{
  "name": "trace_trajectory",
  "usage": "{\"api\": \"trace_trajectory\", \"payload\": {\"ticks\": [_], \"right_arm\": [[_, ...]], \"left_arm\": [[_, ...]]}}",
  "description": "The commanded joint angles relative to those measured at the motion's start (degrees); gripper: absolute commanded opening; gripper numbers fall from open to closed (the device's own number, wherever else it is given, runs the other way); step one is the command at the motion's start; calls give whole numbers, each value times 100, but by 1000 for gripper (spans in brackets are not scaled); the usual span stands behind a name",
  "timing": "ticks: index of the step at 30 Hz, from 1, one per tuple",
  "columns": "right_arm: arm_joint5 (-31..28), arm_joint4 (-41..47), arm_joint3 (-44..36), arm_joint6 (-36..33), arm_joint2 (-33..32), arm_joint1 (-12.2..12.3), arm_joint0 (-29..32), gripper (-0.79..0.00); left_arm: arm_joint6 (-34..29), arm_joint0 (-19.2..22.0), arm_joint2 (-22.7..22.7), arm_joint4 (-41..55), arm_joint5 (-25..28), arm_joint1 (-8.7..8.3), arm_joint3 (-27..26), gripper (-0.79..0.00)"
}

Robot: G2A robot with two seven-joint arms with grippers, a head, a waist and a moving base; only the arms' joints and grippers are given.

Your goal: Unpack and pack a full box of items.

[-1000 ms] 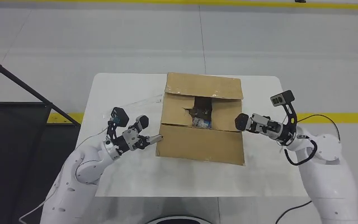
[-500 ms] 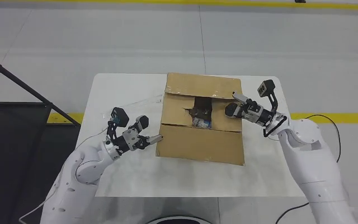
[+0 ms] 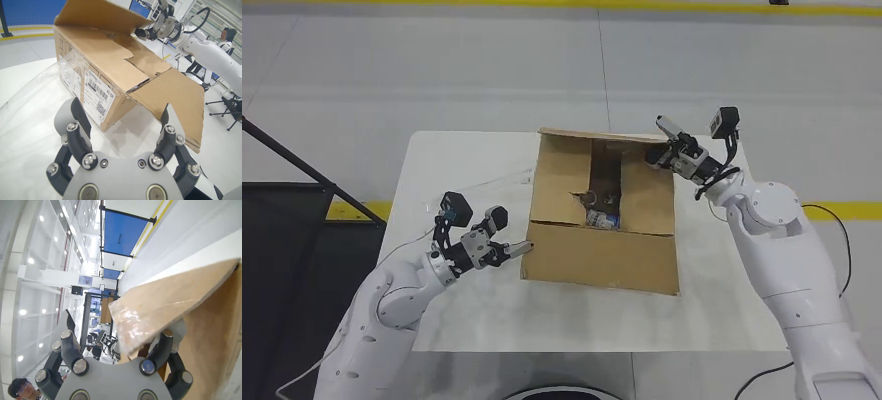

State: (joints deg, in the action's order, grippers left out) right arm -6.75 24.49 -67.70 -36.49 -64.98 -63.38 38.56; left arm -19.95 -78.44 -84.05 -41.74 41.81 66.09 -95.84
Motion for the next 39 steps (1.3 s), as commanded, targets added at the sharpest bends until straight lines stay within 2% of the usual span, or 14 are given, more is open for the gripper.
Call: {"api": "trace_trajectory", "payload": {"ticks": [1,4,18,21,25,30,39], "right_arm": [[-32,1,145,146,100,-57,-191,0],[-89,-57,446,325,261,-149,-483,0],[-89,-57,446,325,261,-149,-483,0],[-199,-102,308,637,255,-172,-337,0],[-425,-105,320,1048,359,-271,-448,0],[-544,-127,834,1332,646,-458,-880,0],[-557,-24,2525,1683,1237,-922,-1747,0]], "left_arm": [[0,0,0,0,0,0,0,0],[0,0,0,0,0,0,0,0],[38,-11,20,32,-62,4,-8,0],[-25,14,92,115,-57,-2,-21,0],[-168,88,171,181,-61,-16,-35,0],[-194,98,259,187,-82,-28,-78,0],[68,-21,304,229,-140,-44,-147,0]]}}
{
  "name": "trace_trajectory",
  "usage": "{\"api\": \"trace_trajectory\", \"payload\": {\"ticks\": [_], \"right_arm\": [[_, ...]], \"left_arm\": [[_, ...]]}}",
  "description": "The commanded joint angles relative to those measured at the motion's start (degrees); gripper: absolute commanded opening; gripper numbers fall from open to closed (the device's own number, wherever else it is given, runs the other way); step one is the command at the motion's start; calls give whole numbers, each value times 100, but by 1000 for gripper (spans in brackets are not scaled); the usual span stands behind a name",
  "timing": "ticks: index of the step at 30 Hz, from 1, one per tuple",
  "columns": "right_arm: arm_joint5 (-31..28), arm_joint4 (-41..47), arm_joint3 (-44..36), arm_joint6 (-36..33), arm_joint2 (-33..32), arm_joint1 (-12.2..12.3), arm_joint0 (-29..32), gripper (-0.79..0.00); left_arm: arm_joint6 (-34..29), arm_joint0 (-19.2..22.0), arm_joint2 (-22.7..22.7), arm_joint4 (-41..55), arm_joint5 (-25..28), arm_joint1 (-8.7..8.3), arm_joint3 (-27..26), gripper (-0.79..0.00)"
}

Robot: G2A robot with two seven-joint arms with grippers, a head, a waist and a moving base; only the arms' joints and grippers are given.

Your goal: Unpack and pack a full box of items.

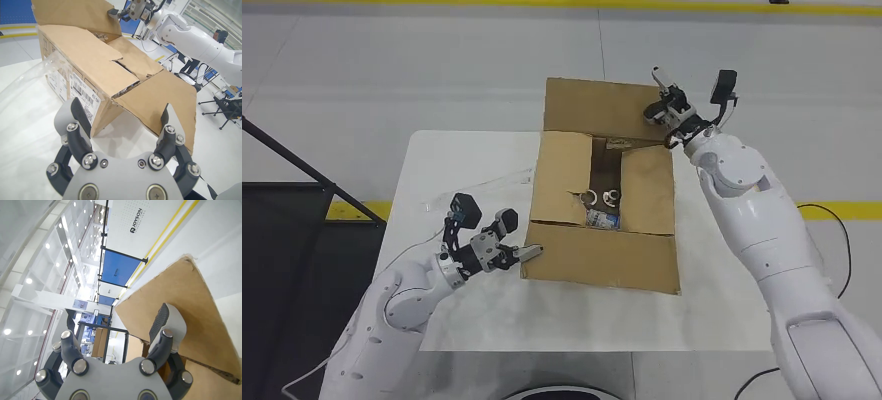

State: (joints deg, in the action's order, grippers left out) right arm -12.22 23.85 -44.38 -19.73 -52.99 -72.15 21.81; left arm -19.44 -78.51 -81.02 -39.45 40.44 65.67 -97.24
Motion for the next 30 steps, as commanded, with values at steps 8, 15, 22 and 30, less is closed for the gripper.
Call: {"api": "trace_trajectory", "payload": {"ticks": [8,15,22,30], "right_arm": [[1,71,1279,-118,336,-390,-513,0],[-265,107,1812,-146,304,-534,-677,0],[-1131,442,2070,452,-162,-469,-612,0],[-1126,523,2234,420,-548,-298,-345,0]], "left_arm": [[146,-94,-41,32,-76,-27,-21,0],[256,-110,-108,189,-118,-46,-17,0],[396,-129,-193,180,-210,-64,-24,0],[650,-186,-453,250,-318,-93,-35,0]]}}
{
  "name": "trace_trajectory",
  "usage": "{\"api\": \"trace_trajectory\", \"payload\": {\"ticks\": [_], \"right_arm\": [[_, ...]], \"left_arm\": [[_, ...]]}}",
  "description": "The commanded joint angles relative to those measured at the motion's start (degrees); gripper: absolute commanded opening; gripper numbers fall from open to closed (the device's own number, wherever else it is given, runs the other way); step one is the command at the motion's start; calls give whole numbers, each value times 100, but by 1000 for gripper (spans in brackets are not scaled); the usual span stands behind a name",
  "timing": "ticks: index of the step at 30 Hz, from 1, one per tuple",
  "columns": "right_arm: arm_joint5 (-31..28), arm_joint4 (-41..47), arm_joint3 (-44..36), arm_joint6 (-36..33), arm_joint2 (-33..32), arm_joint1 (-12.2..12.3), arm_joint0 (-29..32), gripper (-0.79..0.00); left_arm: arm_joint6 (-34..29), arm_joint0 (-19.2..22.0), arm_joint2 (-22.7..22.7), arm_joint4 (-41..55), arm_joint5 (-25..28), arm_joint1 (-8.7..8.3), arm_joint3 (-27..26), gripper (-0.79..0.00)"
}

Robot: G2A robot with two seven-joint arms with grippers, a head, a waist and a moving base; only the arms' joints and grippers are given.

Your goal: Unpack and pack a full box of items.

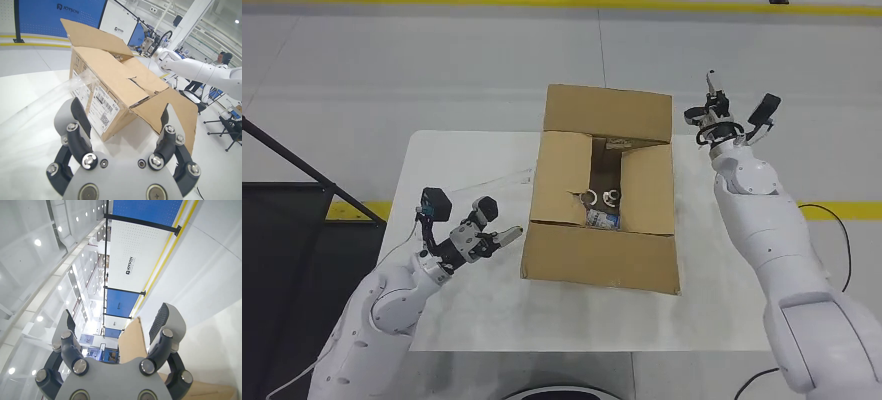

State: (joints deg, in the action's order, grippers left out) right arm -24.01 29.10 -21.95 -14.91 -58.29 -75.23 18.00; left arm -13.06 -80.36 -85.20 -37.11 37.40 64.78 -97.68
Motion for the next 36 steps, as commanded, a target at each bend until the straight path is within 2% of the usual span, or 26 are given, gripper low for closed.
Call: {"api": "trace_trajectory", "payload": {"ticks": [1,9,26,31,36], "right_arm": [[105,-21,-30,-145,-30,19,76,0],[392,-141,-405,-488,-31,-10,386,0],[296,304,-1055,-1442,-372,-24,870,0],[154,156,-1135,-1097,-501,1,881,0],[-246,-18,-1449,-773,-813,112,923,0]], "left_arm": [[25,-4,-61,46,-21,-8,12,0],[45,61,-286,218,-83,-41,19,0],[66,62,-416,334,-108,-79,38,0],[131,12,-476,357,-113,-89,30,0],[353,-45,-585,388,-202,-90,15,0]]}}
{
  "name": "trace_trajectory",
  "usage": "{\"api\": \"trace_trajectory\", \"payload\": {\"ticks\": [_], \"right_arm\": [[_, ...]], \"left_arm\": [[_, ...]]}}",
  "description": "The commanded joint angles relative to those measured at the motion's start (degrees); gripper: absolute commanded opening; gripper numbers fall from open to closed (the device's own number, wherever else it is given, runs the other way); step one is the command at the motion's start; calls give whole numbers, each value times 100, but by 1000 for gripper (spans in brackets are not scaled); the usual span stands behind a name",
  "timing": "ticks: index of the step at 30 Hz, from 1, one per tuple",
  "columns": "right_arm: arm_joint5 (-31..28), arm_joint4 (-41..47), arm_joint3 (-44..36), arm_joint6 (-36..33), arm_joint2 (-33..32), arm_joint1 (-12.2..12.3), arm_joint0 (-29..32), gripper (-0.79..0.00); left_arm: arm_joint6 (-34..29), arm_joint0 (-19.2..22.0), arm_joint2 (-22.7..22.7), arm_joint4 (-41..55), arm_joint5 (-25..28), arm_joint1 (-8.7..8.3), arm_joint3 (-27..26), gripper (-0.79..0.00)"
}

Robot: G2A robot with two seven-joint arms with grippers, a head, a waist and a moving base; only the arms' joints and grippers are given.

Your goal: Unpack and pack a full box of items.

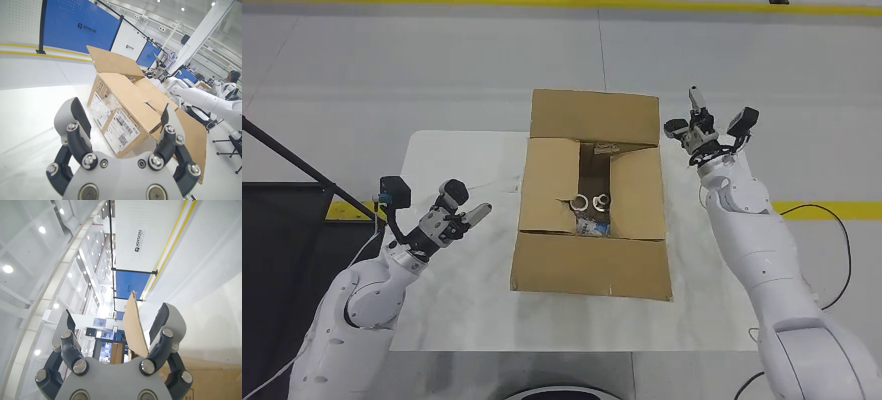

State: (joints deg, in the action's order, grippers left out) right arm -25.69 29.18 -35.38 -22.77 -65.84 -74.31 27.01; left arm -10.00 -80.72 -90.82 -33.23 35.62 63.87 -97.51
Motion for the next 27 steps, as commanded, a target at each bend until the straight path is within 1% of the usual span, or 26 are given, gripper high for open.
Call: {"api": "trace_trajectory", "payload": {"ticks": [1,3,4,7,9,11,14,16,19,22,27], "right_arm": [[-144,-54,-243,-21,-118,46,55,0],[-178,-57,-612,-280,-189,83,155,0],[-125,8,-826,-525,-207,94,217,0],[181,100,-1337,-1314,-200,128,351,0],[373,98,-1567,-1707,-158,138,403,0],[668,228,-1737,-2303,-67,132,434,0],[1260,-21,-1736,-3051,163,136,321,0],[1638,-391,-1689,-3280,356,131,187,0],[1897,-686,-1634,-3625,611,100,88,0],[2011,-818,-1588,-3790,835,44,19,0],[2054,-739,-1452,-3834,1150,-99,-78,0]], "left_arm": [[97,-20,-43,14,-49,1,-2,0],[200,-40,-85,39,-107,3,-6,0],[244,-52,-104,51,-129,5,-12,0],[422,-94,-176,112,-215,11,-44,0],[526,-130,-228,137,-268,14,-66,0],[623,-170,-290,156,-334,16,-73,0],[717,-220,-361,236,-401,21,-49,0],[708,-240,-398,304,-399,20,-30,0],[695,-261,-448,347,-376,17,-7,0],[687,-268,-469,363,-361,16,4,0],[659,-244,-462,372,-332,17,25,0]]}}
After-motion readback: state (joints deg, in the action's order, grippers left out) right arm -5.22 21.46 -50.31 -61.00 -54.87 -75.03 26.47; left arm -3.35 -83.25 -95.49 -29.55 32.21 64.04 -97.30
